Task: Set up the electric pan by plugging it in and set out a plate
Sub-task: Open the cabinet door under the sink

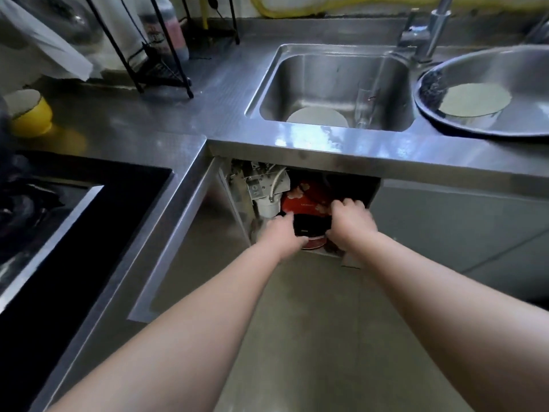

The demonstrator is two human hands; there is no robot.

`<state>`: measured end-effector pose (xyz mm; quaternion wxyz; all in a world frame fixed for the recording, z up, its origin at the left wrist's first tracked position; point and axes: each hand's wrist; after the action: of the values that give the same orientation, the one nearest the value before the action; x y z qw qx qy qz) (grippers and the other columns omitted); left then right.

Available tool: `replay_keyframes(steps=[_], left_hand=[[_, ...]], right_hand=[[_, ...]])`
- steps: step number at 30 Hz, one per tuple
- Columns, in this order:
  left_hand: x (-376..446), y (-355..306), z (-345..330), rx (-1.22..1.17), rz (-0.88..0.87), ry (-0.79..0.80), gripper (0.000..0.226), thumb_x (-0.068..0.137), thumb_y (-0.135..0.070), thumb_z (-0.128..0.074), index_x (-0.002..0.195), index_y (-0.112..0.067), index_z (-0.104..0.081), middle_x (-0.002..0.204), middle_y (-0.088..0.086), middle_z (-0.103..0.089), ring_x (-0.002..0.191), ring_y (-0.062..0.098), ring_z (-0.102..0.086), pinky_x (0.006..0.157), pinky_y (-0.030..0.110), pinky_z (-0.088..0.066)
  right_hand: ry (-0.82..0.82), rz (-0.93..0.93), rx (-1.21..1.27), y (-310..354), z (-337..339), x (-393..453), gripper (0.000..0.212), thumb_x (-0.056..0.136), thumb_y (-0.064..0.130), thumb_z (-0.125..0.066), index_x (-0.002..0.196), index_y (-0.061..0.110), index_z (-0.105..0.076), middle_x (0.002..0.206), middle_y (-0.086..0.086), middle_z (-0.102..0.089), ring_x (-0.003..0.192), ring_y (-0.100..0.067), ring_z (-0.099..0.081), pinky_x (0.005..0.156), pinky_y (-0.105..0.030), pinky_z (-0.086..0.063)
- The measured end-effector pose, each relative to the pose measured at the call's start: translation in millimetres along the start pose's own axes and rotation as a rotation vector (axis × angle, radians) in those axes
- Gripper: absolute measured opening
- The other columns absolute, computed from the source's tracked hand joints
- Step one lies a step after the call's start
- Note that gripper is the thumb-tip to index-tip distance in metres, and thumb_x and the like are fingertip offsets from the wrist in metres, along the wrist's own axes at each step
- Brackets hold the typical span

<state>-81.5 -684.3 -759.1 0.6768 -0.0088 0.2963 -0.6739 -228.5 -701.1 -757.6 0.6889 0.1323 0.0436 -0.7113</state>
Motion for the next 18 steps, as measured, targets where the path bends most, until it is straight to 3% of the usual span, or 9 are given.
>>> replay_keyframes(steps=[4, 7, 9, 12, 14, 16, 18], left_hand=[[47.9, -66.0, -15.9, -0.409, -0.167, 0.051, 0.057, 0.089, -0.033, -0.060, 0.141, -0.016, -0.043, 0.140, 0.007, -0.053, 0.129, 0.024, -0.049, 0.104, 0.028, -0.040], [75.0, -106.8, -26.2, -0.559, -0.192, 0.130, 0.055, 0.090, -0.038, -0.057, 0.140, -0.021, -0.045, 0.138, 0.004, -0.054, 0.126, 0.023, -0.050, 0.096, 0.025, -0.039], [91.7, -127.4, -34.0, -0.612, -0.169, 0.181, 0.055, 0.087, -0.036, -0.058, 0.139, -0.021, -0.046, 0.135, 0.006, -0.055, 0.122, 0.025, -0.052, 0.098, 0.029, -0.042], [112.6, -148.5, -47.8, -0.692, -0.110, 0.234, 0.049, 0.087, -0.022, -0.060, 0.134, -0.014, -0.052, 0.130, 0.012, -0.059, 0.118, 0.028, -0.055, 0.104, 0.041, -0.045], [118.9, -154.0, -55.4, -0.682, -0.113, 0.226, 0.047, 0.089, -0.021, -0.060, 0.134, -0.013, -0.051, 0.131, 0.012, -0.058, 0.119, 0.027, -0.054, 0.105, 0.038, -0.043], [117.7, -151.4, -55.4, -0.552, -0.195, 0.193, 0.047, 0.091, -0.021, -0.057, 0.137, -0.016, -0.047, 0.135, 0.010, -0.055, 0.123, 0.025, -0.051, 0.101, 0.029, -0.040], [111.1, -146.1, -52.6, -0.448, -0.274, 0.184, 0.050, 0.092, -0.021, -0.056, 0.140, -0.017, -0.043, 0.138, 0.009, -0.053, 0.127, 0.025, -0.049, 0.106, 0.031, -0.039]], right_hand=[[0.063, -0.311, 0.147, -52.3, 6.6, 19.0, 0.044, 0.089, 0.016, -0.052, 0.132, 0.006, -0.049, 0.133, -0.017, -0.051, 0.124, -0.034, -0.050, 0.099, -0.039, -0.044], [0.124, -0.404, 0.350, -79.8, 8.7, 31.3, 0.040, 0.093, 0.015, -0.048, 0.132, 0.005, -0.050, 0.134, -0.018, -0.054, 0.122, -0.032, -0.055, 0.095, -0.035, -0.047], [0.096, -0.464, 0.558, -91.9, 8.4, 37.9, 0.043, 0.096, 0.015, -0.046, 0.136, 0.002, -0.043, 0.136, -0.020, -0.051, 0.123, -0.034, -0.054, 0.095, -0.034, -0.046], [-0.001, -0.563, 0.880, -106.4, 6.8, 45.2, 0.039, 0.097, 0.014, -0.046, 0.133, -0.001, -0.047, 0.132, -0.021, -0.055, 0.119, -0.036, -0.055, 0.092, -0.035, -0.047], [-0.042, -0.603, 1.040, -112.9, 6.3, 44.8, 0.035, 0.096, 0.011, -0.047, 0.129, 0.001, -0.049, 0.121, -0.020, -0.058, 0.100, -0.031, -0.059, 0.077, -0.031, -0.047], [-0.054, -0.635, 1.130, -118.0, 7.8, 42.2, 0.019, 0.097, 0.009, -0.043, 0.109, 0.006, -0.056, 0.104, -0.017, -0.053, 0.069, -0.019, -0.049, 0.058, -0.026, -0.040], [-0.062, -0.680, 1.160, -121.4, 9.2, 36.7, 0.022, 0.100, 0.015, -0.037, 0.086, 0.011, -0.054, 0.103, -0.012, -0.044, 0.062, -0.015, -0.040, 0.062, -0.026, -0.039]])
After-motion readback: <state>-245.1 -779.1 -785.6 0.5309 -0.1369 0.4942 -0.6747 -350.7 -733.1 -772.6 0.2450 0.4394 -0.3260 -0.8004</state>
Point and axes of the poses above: each hand's wrist, its own x-axis towards the middle knuckle, its own z-axis out of the back of the hand, y = z × x
